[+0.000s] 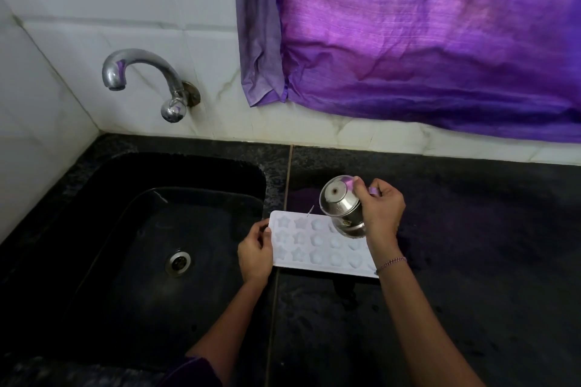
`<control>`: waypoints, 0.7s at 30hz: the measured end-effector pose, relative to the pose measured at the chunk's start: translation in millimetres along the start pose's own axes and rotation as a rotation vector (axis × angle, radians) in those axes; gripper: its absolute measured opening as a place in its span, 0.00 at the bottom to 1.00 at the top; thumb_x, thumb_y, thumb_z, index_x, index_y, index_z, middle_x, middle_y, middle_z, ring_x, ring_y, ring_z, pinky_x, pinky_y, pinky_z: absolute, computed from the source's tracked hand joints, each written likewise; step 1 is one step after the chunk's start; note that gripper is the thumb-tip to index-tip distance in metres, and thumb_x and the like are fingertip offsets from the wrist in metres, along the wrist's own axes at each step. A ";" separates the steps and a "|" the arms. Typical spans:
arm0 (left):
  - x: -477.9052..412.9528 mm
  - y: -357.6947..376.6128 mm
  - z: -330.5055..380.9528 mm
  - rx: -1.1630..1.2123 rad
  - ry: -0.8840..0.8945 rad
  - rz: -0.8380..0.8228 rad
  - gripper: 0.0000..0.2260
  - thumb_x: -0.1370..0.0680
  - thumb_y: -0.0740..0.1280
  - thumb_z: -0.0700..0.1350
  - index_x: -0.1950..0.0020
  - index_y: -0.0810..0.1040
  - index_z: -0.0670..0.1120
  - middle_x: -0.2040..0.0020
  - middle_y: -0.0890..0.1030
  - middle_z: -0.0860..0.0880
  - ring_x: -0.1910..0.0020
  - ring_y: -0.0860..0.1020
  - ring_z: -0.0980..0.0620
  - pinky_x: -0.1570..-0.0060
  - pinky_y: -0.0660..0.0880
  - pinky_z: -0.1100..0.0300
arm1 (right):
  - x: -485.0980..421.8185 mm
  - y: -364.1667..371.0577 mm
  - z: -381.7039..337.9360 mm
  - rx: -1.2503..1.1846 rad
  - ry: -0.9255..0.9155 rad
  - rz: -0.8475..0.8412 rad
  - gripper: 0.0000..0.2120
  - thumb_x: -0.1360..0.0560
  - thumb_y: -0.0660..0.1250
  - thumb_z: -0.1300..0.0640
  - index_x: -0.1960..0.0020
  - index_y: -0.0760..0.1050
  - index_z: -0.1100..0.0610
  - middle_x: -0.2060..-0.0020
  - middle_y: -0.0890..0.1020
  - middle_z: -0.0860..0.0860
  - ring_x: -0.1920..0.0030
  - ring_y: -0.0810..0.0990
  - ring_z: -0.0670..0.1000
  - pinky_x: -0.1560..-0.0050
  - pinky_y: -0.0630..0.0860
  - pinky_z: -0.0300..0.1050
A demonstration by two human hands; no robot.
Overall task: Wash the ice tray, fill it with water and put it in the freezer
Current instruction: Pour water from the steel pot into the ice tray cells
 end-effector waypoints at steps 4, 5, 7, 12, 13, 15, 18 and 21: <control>0.7 0.0 1.0 0.011 0.012 -0.001 0.08 0.21 0.63 0.43 0.46 0.80 0.49 0.65 0.80 0.54 0.66 0.78 0.54 0.63 0.76 0.54 | -3.1 -5.8 3.7 -0.003 0.021 0.021 0.24 0.30 0.72 0.60 0.74 0.59 0.55 0.77 0.63 0.49 0.74 0.60 0.44 0.70 0.62 0.38; 0.8 -0.1 1.4 0.016 0.012 0.000 0.08 0.21 0.63 0.43 0.46 0.80 0.49 0.65 0.80 0.54 0.66 0.78 0.53 0.63 0.76 0.54 | -3.7 -6.9 3.4 0.002 0.017 0.025 0.24 0.30 0.72 0.60 0.74 0.59 0.55 0.77 0.63 0.49 0.73 0.60 0.45 0.70 0.62 0.39; 0.8 0.0 1.1 0.022 0.009 0.002 0.08 0.21 0.63 0.43 0.46 0.80 0.49 0.65 0.80 0.53 0.66 0.79 0.51 0.63 0.77 0.53 | -4.3 -8.9 1.9 0.017 0.000 0.029 0.23 0.30 0.72 0.60 0.74 0.59 0.55 0.77 0.63 0.50 0.73 0.60 0.45 0.70 0.62 0.38; -1.0 0.7 -1.3 0.008 0.004 0.000 0.08 0.21 0.63 0.43 0.45 0.80 0.48 0.65 0.81 0.50 0.66 0.79 0.48 0.64 0.76 0.51 | -0.1 -14.4 -2.7 0.072 -0.065 0.032 0.21 0.30 0.71 0.61 0.73 0.61 0.58 0.77 0.62 0.51 0.75 0.60 0.44 0.75 0.58 0.32; -1.0 0.9 -1.4 0.005 0.004 -0.001 0.08 0.21 0.63 0.43 0.45 0.80 0.48 0.65 0.81 0.49 0.66 0.79 0.48 0.64 0.76 0.51 | 0.7 -15.4 -3.2 0.078 -0.071 0.031 0.20 0.30 0.71 0.61 0.73 0.62 0.59 0.77 0.62 0.52 0.75 0.60 0.44 0.75 0.58 0.32; -0.7 0.4 -1.1 -0.005 0.001 -0.001 0.08 0.21 0.63 0.44 0.45 0.80 0.48 0.65 0.81 0.49 0.67 0.78 0.49 0.65 0.76 0.52 | 2.3 -16.7 -4.5 0.088 -0.085 0.028 0.19 0.30 0.71 0.62 0.72 0.62 0.60 0.76 0.61 0.53 0.74 0.60 0.45 0.75 0.57 0.33; -0.9 -0.8 -1.1 -0.023 0.001 0.009 0.08 0.21 0.63 0.44 0.45 0.80 0.49 0.66 0.80 0.49 0.69 0.77 0.50 0.65 0.76 0.53 | 5.2 -18.8 -9.5 0.108 -0.125 0.027 0.20 0.31 0.71 0.63 0.72 0.61 0.60 0.77 0.60 0.51 0.75 0.59 0.44 0.76 0.57 0.33; -0.4 -1.1 -0.7 -0.039 -0.002 0.010 0.08 0.21 0.63 0.44 0.44 0.80 0.49 0.67 0.80 0.48 0.69 0.77 0.49 0.65 0.76 0.53 | 8.2 -18.9 -13.5 0.137 -0.163 0.019 0.21 0.31 0.72 0.63 0.73 0.60 0.59 0.77 0.60 0.51 0.74 0.58 0.44 0.75 0.55 0.35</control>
Point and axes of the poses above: each hand's wrist, its own x-axis away from the middle knuckle, its own y-axis out of the palm, z = x × y, the point moved 10 cm from there along -x, towards the middle knuckle
